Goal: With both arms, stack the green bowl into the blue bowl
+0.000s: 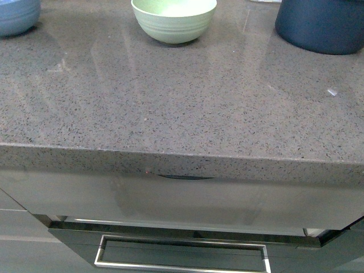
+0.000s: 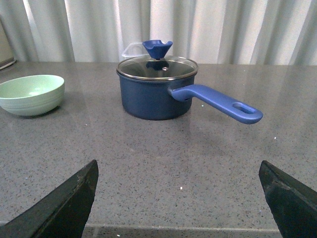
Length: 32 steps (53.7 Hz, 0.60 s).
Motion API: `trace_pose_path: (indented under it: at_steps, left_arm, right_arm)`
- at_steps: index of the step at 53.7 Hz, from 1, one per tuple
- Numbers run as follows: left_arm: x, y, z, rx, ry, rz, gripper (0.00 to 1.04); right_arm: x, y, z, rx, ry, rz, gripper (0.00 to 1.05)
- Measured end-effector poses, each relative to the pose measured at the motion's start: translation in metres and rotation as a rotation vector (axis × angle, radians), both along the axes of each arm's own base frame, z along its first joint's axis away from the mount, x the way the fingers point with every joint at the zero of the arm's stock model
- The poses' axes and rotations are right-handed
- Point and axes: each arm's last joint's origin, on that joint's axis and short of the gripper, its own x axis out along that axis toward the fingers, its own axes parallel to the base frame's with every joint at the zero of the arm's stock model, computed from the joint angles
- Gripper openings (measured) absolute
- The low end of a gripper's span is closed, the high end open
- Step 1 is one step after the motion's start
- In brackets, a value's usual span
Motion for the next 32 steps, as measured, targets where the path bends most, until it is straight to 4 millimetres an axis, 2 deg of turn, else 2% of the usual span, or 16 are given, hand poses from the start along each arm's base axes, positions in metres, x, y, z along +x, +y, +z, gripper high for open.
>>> trace_pose_path:
  at_steps: [6, 19, 32]
  left_arm:
    - [0.01, 0.001, -0.011, -0.011, 0.026, -0.002, 0.98]
    - [0.022, 0.003, -0.016, 0.002, 0.025, 0.006, 0.98]
    - [0.035, 0.003, -0.032, 0.006, 0.053, 0.004, 0.98]
  right_arm:
    - [0.0, 0.0, 0.0, 0.0, 0.0, 0.0, 0.95]
    - [0.0, 0.0, 0.0, 0.0, 0.0, 0.0, 0.95]
    - [0.0, 0.0, 0.0, 0.0, 0.0, 0.0, 0.95]
